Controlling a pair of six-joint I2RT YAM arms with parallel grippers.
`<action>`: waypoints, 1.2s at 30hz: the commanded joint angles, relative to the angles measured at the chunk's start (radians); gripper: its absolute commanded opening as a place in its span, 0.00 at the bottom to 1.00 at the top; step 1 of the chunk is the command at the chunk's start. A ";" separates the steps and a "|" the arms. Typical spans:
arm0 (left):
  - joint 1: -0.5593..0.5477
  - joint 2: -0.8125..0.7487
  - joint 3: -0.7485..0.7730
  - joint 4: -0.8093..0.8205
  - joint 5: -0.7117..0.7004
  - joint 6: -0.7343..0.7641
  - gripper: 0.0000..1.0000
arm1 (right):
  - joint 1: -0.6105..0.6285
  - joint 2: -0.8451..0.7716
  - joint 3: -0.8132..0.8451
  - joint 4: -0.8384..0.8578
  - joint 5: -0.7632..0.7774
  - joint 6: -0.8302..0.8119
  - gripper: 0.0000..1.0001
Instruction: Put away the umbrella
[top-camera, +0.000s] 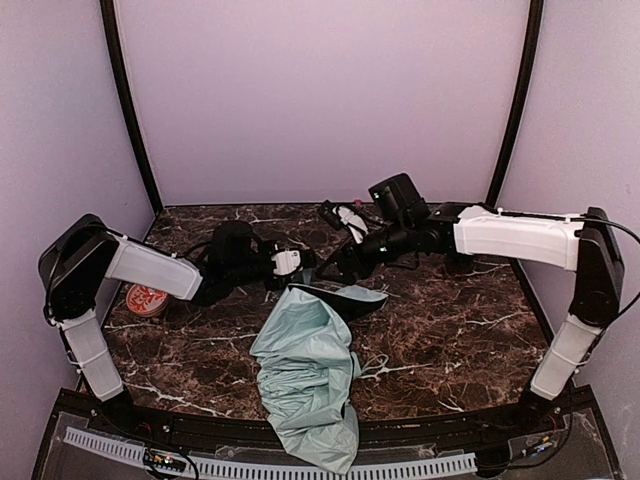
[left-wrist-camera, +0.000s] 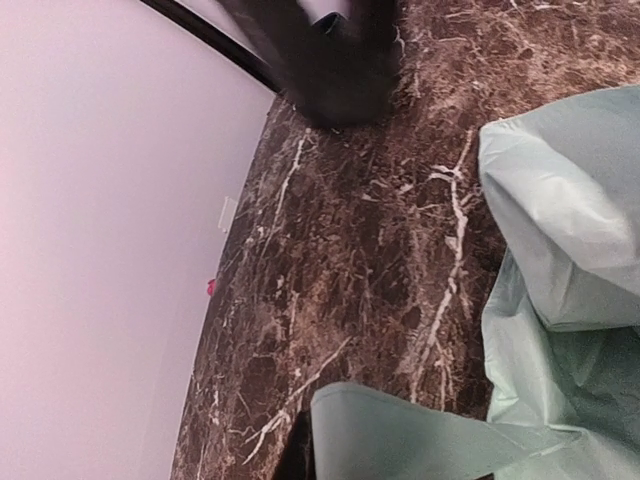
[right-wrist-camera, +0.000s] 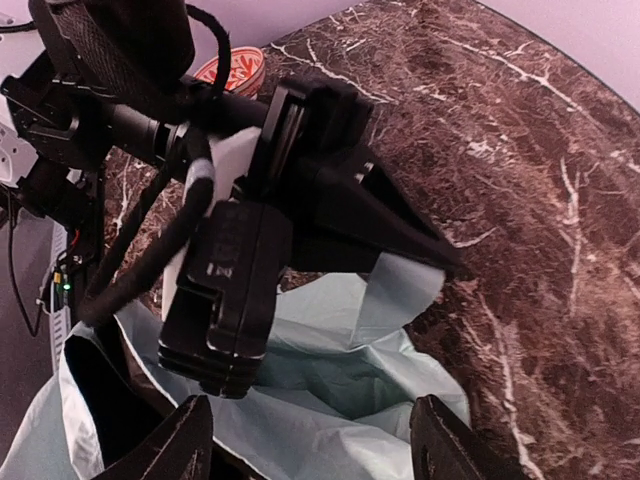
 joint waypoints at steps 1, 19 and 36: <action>0.019 0.000 0.017 0.131 -0.046 -0.066 0.00 | 0.018 0.076 -0.066 0.149 -0.120 0.103 0.66; 0.060 -0.119 0.064 0.113 0.036 -0.115 0.00 | 0.016 0.210 -0.259 0.326 -0.286 0.214 0.53; 0.060 -0.187 0.031 0.023 0.179 -0.087 0.00 | -0.016 -0.051 -0.131 0.076 -0.199 0.055 0.57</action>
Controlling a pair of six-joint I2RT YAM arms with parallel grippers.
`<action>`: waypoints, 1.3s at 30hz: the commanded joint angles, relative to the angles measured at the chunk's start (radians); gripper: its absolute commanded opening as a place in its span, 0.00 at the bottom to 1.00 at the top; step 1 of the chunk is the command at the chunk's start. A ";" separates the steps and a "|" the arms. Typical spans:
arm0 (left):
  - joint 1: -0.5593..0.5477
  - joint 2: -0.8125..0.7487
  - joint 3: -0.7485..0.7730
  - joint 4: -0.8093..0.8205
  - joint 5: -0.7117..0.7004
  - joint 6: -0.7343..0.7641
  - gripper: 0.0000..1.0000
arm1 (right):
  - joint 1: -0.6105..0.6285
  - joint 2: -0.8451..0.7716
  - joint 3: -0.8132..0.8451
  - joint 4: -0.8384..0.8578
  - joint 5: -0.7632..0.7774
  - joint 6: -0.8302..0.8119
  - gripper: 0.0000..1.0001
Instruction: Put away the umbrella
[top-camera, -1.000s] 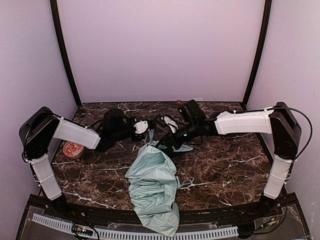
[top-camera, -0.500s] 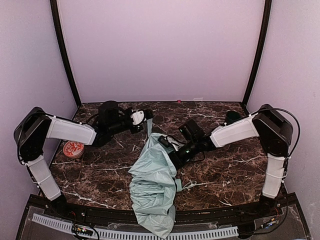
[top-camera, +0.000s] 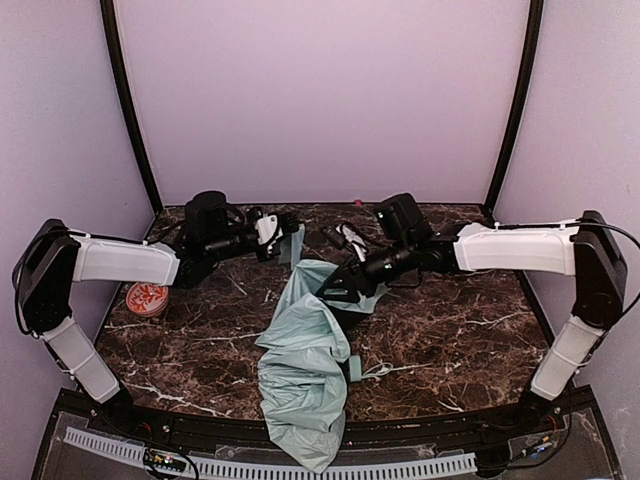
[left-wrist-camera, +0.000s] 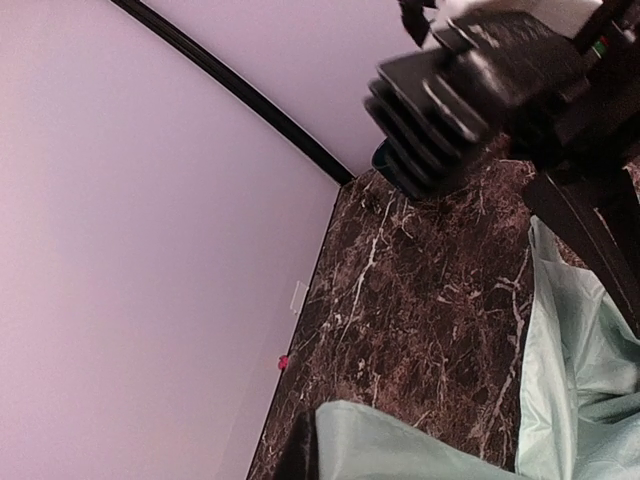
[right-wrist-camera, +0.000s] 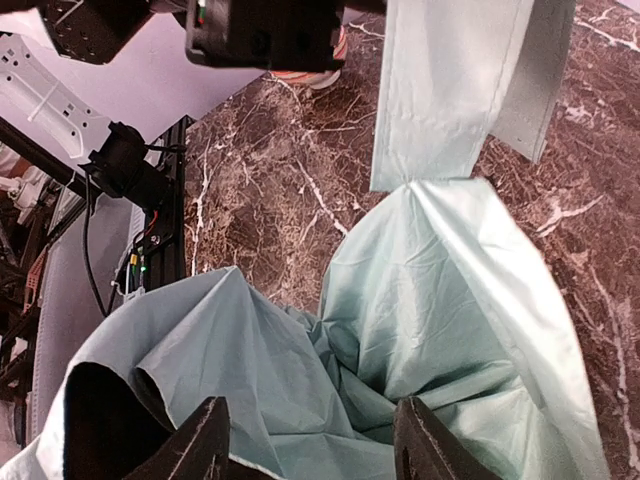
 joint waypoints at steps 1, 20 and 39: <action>0.004 -0.027 -0.009 -0.003 0.023 -0.002 0.00 | -0.021 -0.069 0.042 -0.095 0.038 -0.057 0.57; 0.057 0.152 0.016 0.116 -0.095 -0.028 0.00 | -0.107 -0.019 0.154 -0.088 0.164 0.057 0.56; 0.073 0.262 0.017 0.167 -0.198 -0.108 0.00 | 0.216 -0.369 -0.253 -0.205 0.587 -0.053 0.56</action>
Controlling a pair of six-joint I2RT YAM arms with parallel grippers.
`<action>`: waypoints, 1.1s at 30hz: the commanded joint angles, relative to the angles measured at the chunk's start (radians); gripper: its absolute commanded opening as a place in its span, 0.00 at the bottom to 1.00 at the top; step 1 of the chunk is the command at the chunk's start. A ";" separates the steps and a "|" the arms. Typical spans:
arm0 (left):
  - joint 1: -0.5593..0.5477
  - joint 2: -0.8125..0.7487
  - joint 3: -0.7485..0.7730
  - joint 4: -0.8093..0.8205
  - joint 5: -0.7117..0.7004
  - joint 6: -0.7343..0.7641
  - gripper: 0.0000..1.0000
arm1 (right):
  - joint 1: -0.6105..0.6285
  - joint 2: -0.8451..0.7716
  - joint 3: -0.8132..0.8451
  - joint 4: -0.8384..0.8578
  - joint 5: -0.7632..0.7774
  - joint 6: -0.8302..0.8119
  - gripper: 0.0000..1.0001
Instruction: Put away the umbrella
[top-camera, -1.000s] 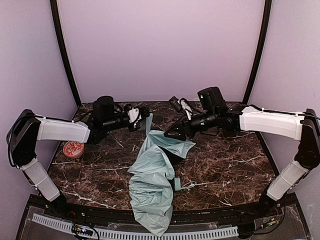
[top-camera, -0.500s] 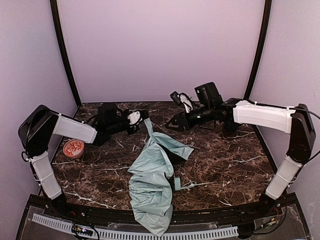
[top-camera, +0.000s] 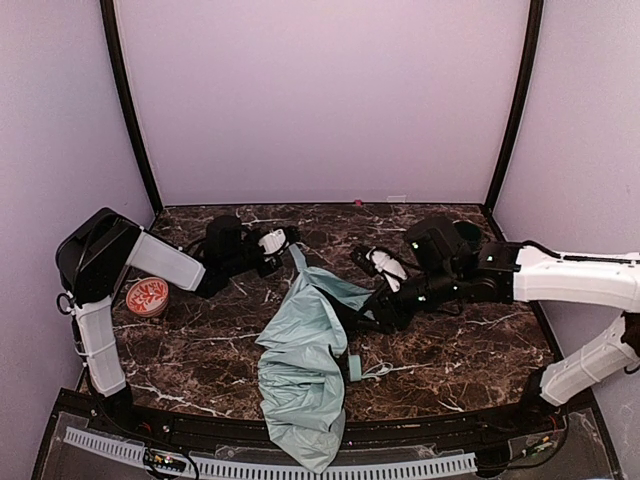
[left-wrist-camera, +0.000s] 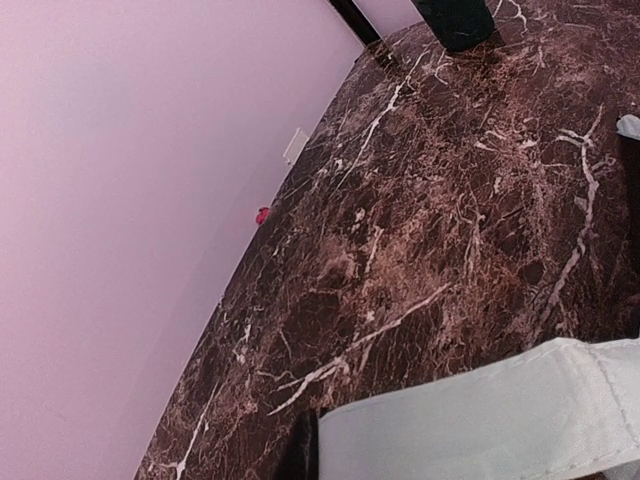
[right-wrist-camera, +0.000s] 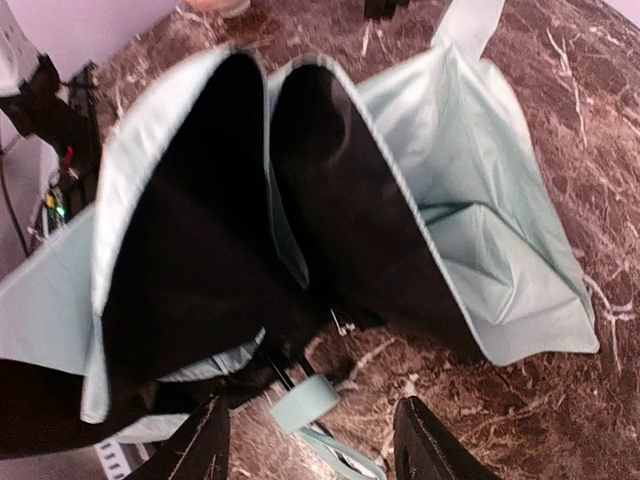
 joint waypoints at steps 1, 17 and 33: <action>0.001 -0.045 -0.006 0.032 -0.017 -0.015 0.00 | 0.101 -0.007 -0.076 0.058 0.216 -0.174 0.57; 0.001 -0.076 -0.040 0.006 -0.029 -0.010 0.00 | 0.223 0.278 -0.152 0.447 0.179 -0.898 0.77; 0.013 -0.085 -0.047 -0.013 -0.024 0.007 0.00 | 0.172 0.395 0.064 0.148 -0.164 -0.761 0.03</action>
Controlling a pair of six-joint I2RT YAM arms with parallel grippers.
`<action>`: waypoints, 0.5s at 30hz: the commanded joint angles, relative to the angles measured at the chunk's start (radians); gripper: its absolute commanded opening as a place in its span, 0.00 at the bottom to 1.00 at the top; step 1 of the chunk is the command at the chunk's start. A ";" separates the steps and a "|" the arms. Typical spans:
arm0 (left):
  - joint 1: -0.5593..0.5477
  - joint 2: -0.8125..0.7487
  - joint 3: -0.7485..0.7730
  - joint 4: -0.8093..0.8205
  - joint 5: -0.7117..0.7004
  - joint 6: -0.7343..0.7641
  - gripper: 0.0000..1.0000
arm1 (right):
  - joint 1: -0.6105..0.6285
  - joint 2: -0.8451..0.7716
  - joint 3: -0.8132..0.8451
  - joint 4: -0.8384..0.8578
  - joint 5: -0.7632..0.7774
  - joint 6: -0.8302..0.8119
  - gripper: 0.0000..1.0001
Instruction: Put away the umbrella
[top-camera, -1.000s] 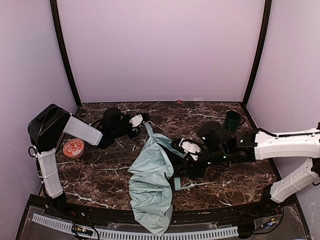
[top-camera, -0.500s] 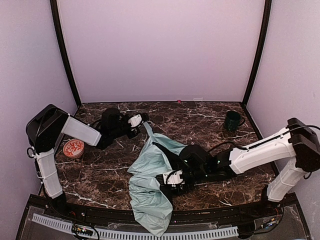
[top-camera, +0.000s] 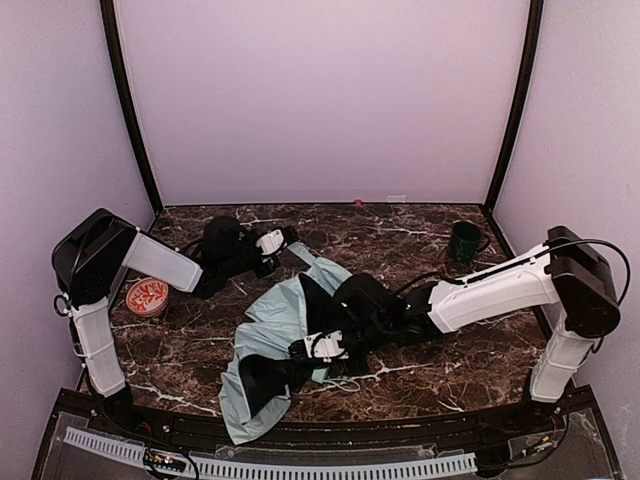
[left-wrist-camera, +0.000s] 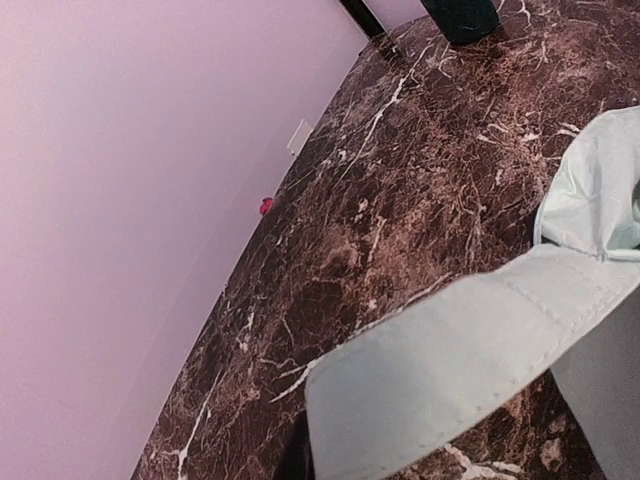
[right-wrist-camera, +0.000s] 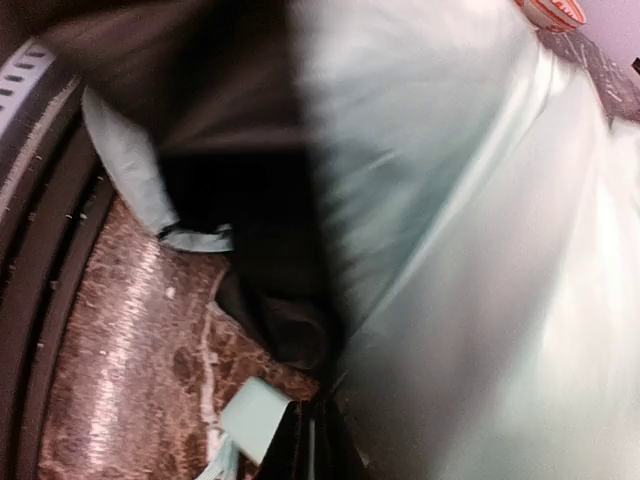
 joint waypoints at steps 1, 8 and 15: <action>0.010 -0.064 -0.028 -0.006 0.004 0.015 0.00 | -0.013 -0.052 0.078 -0.199 -0.219 0.096 0.01; 0.010 -0.085 -0.089 -0.009 0.016 0.026 0.00 | -0.050 -0.141 0.115 -0.287 -0.486 0.236 0.00; 0.015 -0.085 -0.079 -0.034 -0.020 0.024 0.07 | -0.090 -0.149 0.099 -0.197 -0.380 0.347 0.08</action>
